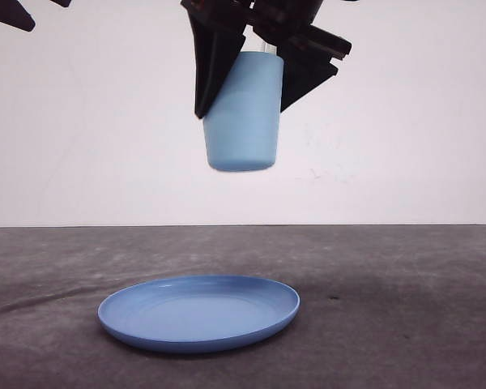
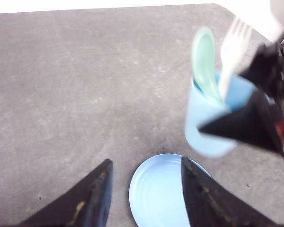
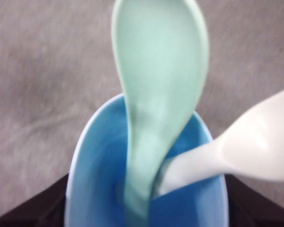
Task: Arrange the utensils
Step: 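Lift the cup with the right gripper and set it on the plate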
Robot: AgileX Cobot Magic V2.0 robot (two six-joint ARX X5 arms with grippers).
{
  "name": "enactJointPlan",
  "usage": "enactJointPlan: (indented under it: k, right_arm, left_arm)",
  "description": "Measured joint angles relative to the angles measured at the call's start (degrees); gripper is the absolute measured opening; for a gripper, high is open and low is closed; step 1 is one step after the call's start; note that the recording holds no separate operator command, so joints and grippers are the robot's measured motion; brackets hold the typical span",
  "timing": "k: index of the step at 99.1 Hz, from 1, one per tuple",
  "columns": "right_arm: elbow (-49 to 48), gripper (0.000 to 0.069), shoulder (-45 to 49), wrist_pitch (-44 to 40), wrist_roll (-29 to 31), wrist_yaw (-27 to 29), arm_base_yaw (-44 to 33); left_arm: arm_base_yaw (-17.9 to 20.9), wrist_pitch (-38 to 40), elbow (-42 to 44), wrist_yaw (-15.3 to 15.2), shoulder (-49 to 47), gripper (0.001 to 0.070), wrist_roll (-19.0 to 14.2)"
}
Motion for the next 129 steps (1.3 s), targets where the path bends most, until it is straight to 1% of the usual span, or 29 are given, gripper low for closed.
enactJointPlan:
  k: [9, 25, 49, 66, 76, 106, 111, 120, 129]
  right_arm:
    - [-1.2, 0.0372, 0.0, 0.3, 0.0, 2.4, 1.5]
    - [-6.8, 0.0372, 0.0, 6.4, 0.8, 4.9, 4.0]
    - [-17.1, 0.0372, 1.5, 21.4, 2.8, 10.5, 8.2]
    - [-21.0, 0.0372, 3.8, 28.9, 4.5, 11.8, 10.0]
    - [-21.1, 0.0372, 5.4, 30.1, 5.5, 13.0, 10.5]
    - [-21.1, 0.0377, 7.3, 30.3, 7.3, 13.0, 10.6]
    - [-21.1, 0.0402, 7.3, 30.3, 7.6, 13.0, 10.7]
    - [-21.1, 0.0476, 7.3, 30.4, 8.0, 13.0, 10.8]
    - [-21.1, 0.05, 7.3, 30.6, 8.1, 13.0, 10.8]
  left_arm:
    - [0.0, 0.0, 0.0, 0.0, 0.0, 0.027, 0.0]
    - [0.0, 0.0, 0.0, 0.0, 0.0, 0.027, 0.0]
    - [0.0, 0.0, 0.0, 0.0, 0.0, 0.027, 0.0]
    - [0.0, 0.0, 0.0, 0.0, 0.0, 0.027, 0.0]
    - [0.0, 0.0, 0.0, 0.0, 0.0, 0.027, 0.0]
    - [0.0, 0.0, 0.0, 0.0, 0.0, 0.027, 0.0]
    - [0.0, 0.0, 0.0, 0.0, 0.0, 0.027, 0.0]
    - [0.0, 0.0, 0.0, 0.0, 0.0, 0.027, 0.0]
    - [0.0, 0.0, 0.0, 0.0, 0.0, 0.027, 0.0]
